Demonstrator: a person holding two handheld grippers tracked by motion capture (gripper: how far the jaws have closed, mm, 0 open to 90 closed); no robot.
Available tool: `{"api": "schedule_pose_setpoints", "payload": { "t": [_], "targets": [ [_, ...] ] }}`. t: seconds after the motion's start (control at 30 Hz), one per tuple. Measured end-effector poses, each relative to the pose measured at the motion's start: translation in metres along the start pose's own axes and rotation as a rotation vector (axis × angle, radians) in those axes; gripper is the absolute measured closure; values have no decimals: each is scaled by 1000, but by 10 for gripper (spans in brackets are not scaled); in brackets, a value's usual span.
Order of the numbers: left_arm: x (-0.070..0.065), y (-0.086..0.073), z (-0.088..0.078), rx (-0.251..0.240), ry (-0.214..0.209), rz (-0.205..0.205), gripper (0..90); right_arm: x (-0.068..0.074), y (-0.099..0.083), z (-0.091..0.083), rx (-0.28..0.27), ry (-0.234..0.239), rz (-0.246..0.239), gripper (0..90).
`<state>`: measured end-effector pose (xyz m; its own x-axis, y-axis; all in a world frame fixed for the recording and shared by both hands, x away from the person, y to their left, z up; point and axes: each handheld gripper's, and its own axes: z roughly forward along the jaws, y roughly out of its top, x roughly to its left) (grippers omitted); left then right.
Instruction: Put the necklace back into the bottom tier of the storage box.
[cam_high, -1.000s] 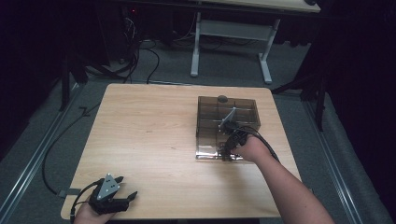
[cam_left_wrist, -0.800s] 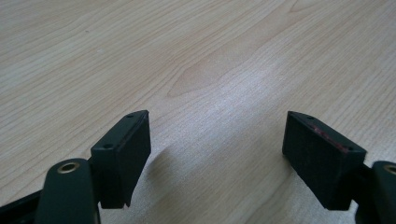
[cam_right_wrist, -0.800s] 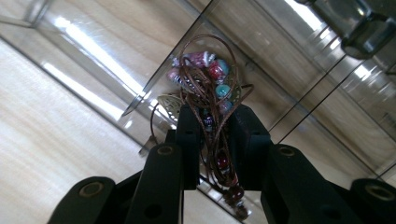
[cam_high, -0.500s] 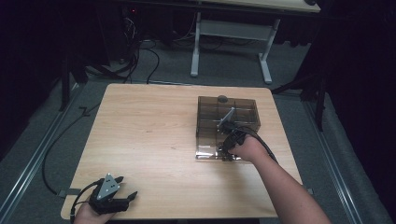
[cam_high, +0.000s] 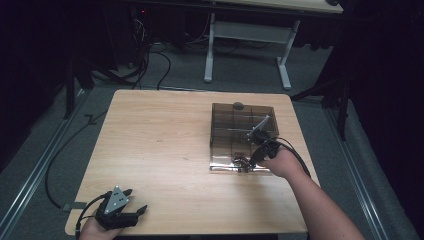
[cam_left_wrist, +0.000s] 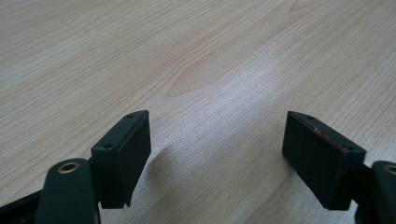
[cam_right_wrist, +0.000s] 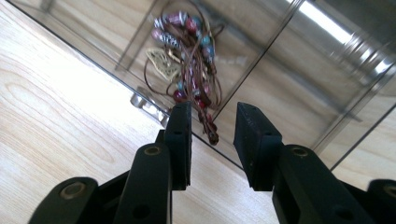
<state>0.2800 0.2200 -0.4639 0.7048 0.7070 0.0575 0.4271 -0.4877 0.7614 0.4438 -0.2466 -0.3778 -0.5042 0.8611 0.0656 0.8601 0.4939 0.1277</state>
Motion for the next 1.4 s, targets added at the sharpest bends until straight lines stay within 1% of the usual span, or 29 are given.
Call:
{"api": "schedule_pose_setpoints", "payload": {
  "t": [0.03,0.07,0.1,0.17,0.2,0.23,0.27,0.4,0.43,0.5,0.53,0.57,0.6,0.63,0.8,0.83,0.87,0.9,0.93,0.97,1.0,1.07,1.13,1.2,1.27,1.3,1.33,1.37,1.4],
  "targets": [
    [0,0,0,0,0,0,240,0,0,0,0,0,0,689],
    [0,0,0,0,0,0,240,1,0,2,4,-1,5,707],
    [0,0,0,0,-1,-1,240,0,1,5,-2,10,-3,756],
    [0,0,0,-1,-2,-2,240,0,2,7,3,11,-5,777],
    [0,0,0,-1,-2,-2,240,2,3,9,17,1,-7,807],
    [0,0,0,-2,-3,-2,239,3,4,11,21,-6,-9,846],
    [0,0,0,-2,-3,-2,239,3,6,14,19,-17,-20,863],
    [0,0,0,-3,-5,-5,240,7,9,17,27,-37,-28,868],
    [1,0,0,-1,-5,-2,240,8,12,18,11,-54,-46,868],
    [0,0,0,-4,-5,-5,239,11,15,20,4,-60,-34,868],
    [0,0,0,-4,-5,-5,239,11,15,20,4,-60,-34,868],
    [0,0,0,-5,-5,-5,239,14,19,24,-8,-56,-51,868],
    [0,0,0,-5,-5,-5,239,14,19,24,-8,-56,-51,868],
    [0,0,0,-5,-5,-5,239,15,21,27,-22,-65,-51,867],
    [0,0,0,-5,-6,-5,239,16,23,34,-32,-78,-45,863],
    [0,0,0,-5,-6,-5,239,14,23,35,-36,-80,-39,817],
    [0,0,0,-5,-6,-5,239,14,23,35,-36,-80,-39,817],
    [1,0,0,-5,-6,-6,239,13,24,32,-39,-78,-31,765],
    [1,0,0,-5,-6,-6,239,13,24,32,-39,-78,-31,765],
    [0,0,0,-5,-5,-6,239,12,23,26,-49,-68,-29,731],
    [0,0,0,-4,-5,-5,239,13,22,22,-57,-62,-31,718],
    [0,0,0,0,-4,-1,239,14,21,14,-71,-67,-31,712],
    [0,0,0,0,-3,0,240,15,19,10,-77,-64,-27,712],
    [0,0,0,0,-1,1,240,13,15,4,-75,-65,-37,719],
    [0,0,0,2,-1,3,240,13,13,4,-68,-66,-38,783],
    [0,0,0,2,-1,3,240,13,10,6,-55,-66,-41,842],
    [0,0,0,3,-1,3,240,13,10,9,-52,-71,-42,857],
    [0,0,0,3,-1,3,240,15,9,12,-39,-76,-20,871],
    [0,0,0,3,-1,3,240,15,9,12,-39,-76,-20,871]
  ]
}}
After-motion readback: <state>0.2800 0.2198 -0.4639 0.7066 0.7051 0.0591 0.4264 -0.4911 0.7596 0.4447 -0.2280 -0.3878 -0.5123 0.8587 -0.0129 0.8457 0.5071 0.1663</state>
